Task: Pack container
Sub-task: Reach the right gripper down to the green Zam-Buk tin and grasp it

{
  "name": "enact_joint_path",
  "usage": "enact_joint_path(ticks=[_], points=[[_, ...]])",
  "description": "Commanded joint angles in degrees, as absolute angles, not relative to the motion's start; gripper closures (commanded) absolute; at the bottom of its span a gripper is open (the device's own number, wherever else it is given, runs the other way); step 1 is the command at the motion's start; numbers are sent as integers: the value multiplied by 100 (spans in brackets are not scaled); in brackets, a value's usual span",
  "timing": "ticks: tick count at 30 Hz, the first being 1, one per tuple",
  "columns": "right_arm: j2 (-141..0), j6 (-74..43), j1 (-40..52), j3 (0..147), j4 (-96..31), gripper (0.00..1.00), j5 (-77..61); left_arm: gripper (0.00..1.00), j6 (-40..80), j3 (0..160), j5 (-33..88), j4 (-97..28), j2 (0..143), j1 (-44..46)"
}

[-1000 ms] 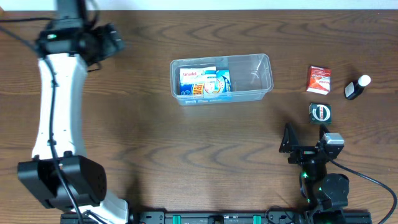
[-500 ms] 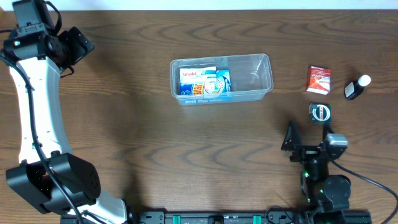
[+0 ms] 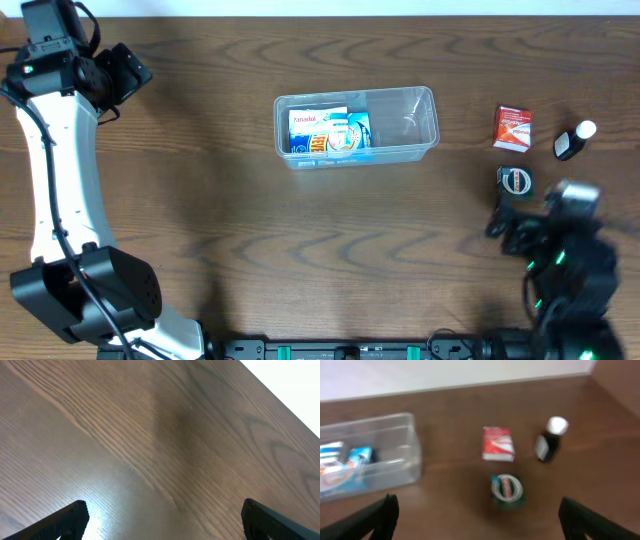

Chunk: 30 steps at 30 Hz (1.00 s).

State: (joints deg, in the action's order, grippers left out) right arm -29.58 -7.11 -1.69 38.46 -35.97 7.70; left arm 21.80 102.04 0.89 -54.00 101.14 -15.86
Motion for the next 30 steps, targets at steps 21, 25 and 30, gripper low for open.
enact_joint_path(ticks=[21,25,30], points=[[-8007,309,-1697,6320,-4665,1,-93,2,2143,10213,19,-5419,10127,-1601],[-8307,309,-1691,6320,-4602,3,281,2,2143,10213,19,-5419,10127,-1601],[-8803,399,-1686,6313,-4357,1,279,2,2143,10213,19,-5419,10127,-1601]])
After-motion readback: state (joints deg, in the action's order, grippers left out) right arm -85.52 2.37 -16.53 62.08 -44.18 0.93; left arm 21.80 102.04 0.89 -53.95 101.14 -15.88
